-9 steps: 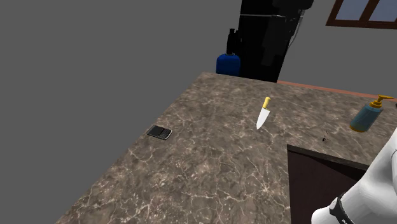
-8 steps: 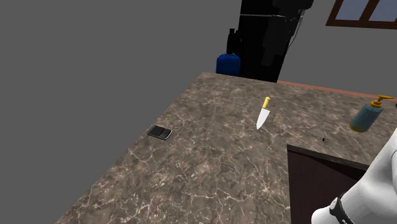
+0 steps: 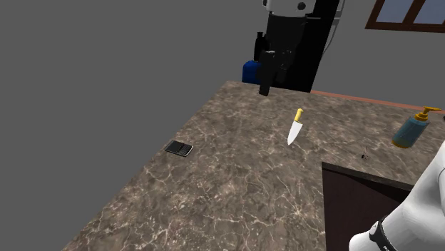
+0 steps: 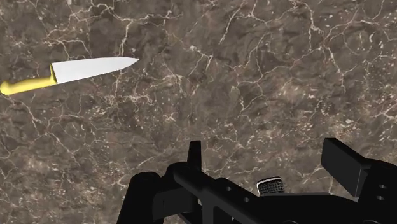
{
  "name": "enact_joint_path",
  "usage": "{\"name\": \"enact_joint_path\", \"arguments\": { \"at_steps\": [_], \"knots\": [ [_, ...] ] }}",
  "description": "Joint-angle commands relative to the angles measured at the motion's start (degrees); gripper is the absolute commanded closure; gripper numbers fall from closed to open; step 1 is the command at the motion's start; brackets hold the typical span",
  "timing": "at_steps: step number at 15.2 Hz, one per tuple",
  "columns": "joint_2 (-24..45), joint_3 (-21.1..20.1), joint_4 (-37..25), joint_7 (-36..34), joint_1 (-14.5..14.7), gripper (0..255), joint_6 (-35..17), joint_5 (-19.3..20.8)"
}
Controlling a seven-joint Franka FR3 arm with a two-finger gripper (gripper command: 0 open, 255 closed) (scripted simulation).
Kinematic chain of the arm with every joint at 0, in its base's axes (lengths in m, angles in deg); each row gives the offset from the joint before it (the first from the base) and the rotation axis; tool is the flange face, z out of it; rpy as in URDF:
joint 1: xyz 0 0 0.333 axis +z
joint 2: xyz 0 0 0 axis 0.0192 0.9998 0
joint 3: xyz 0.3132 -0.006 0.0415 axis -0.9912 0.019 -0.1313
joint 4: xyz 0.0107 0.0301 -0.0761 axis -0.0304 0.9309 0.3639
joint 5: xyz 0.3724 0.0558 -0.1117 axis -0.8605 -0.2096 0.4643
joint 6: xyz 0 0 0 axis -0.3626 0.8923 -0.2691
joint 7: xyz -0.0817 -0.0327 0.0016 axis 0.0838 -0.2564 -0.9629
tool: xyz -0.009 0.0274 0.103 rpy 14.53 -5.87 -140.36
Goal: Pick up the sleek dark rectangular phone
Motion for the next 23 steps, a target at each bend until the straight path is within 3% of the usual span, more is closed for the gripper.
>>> {"name": "enact_joint_path", "arguments": {
  "at_steps": [1,12,23],
  "knots": [
    [4.1,-0.5,-0.5,-0.6,0.4,0,-3.5,-0.4],
    [26.3,-3.2,-7.2,-4.1,2.1,0,-18.1,-1.2],
    [50.2,-4.7,-22.7,-7.5,4.1,0,-25.5,0.0]
  ]
}}
